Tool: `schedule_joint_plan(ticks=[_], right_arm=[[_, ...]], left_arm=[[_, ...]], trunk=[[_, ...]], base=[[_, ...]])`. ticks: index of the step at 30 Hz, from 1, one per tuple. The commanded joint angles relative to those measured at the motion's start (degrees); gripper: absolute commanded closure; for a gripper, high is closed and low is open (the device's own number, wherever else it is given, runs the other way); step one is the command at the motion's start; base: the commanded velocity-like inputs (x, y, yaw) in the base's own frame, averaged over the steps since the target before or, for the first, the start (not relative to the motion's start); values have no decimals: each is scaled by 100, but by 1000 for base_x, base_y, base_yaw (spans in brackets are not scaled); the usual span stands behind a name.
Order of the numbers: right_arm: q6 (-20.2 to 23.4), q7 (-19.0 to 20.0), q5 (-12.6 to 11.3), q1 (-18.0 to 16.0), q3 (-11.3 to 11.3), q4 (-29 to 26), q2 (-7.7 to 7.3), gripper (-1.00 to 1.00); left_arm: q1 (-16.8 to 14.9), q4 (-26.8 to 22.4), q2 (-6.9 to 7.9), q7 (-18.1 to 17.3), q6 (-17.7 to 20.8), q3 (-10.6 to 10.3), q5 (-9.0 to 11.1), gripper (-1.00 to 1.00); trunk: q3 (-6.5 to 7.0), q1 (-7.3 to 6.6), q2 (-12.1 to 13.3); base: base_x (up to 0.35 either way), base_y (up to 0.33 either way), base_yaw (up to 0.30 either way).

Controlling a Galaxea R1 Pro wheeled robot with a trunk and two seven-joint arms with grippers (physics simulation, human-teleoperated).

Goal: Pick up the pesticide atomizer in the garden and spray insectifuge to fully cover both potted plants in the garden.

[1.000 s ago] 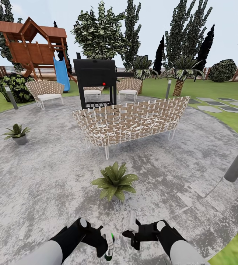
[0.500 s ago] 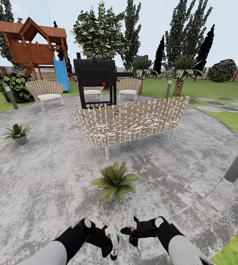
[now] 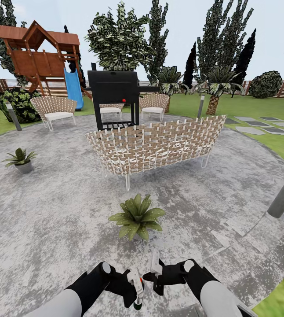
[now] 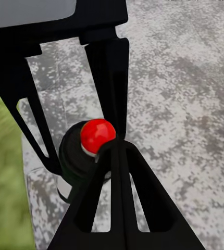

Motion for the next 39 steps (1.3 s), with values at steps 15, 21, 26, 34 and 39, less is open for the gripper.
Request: schedule_joint_plan(ticks=[15, 21, 26, 34, 39], right_arm=[[-15, 29, 46, -3, -49, -15, 6, 100], [-10, 13, 50, -3, -56, -10, 6, -100], [-9, -35, 50, -1, -59, -8, 6, -100], [-15, -2964, 41, 499, -83, -12, -388, -100], [-108, -5181, -547, 1437, -87, 147, -545, -100]], left_arm=[[100, 81, 1261, -44, -7, 35, -62, 100], [132, 348, 1664, -26, -47, 37, -74, 100], [133, 547, 1733, 94, -205, 55, -58, 100], [170, 1421, 1626, 2336, -1392, 238, 2720, 100], [546, 1512, 1619, 3088, -1964, 240, 3956, 100]], trunk=[[-5, -1, -2], [-5, -1, -2], [-5, -1, -2], [-5, -1, -2], [-5, -1, -2]], base=[[0, 0, 0], [0, 0, 0], [0, 0, 0], [0, 0, 0], [0, 0, 0]])
